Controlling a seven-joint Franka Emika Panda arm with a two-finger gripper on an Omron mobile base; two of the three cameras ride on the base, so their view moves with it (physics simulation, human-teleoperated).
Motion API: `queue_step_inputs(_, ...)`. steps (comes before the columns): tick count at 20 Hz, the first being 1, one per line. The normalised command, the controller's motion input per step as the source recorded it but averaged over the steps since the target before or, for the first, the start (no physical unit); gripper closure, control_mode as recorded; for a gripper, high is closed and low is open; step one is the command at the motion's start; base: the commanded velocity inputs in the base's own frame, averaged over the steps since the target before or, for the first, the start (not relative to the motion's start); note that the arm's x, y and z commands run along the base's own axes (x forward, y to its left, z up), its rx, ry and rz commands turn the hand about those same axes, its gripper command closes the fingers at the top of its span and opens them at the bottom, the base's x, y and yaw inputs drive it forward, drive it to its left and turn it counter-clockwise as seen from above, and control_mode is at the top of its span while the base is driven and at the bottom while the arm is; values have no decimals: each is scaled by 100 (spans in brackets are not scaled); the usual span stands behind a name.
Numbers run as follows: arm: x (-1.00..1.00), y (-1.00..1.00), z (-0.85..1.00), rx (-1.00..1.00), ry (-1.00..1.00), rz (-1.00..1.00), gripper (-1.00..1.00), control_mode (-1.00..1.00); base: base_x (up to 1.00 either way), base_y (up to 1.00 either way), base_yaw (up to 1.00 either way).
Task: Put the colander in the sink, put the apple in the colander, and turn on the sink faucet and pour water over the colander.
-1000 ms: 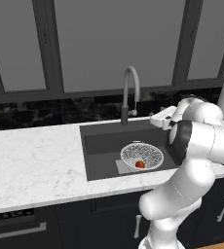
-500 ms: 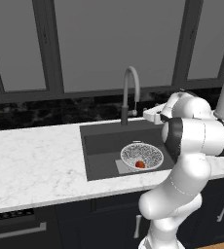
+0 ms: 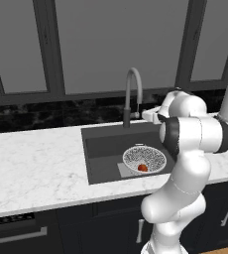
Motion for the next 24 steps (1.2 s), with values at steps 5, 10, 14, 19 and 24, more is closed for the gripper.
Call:
queue_step_inputs(5, 19, 0, -24, 3, 0, 0, -100, -100, 0, 0, 0)
queue_step_inputs(10, 10, 0, -27, 7, -1, 0, -100, -100, 0, 0, 0)
queue_step_inputs(14, 8, 0, -12, 5, 0, 1, -100, -100, 0, 0, 0)
queue_step_inputs(19, 15, 0, 0, 2, 0, 1, -100, -100, 0, 0, 0)
queue_step_inputs(24, 19, 0, 0, 0, -3, 0, -100, -100, 0, 0, 0)
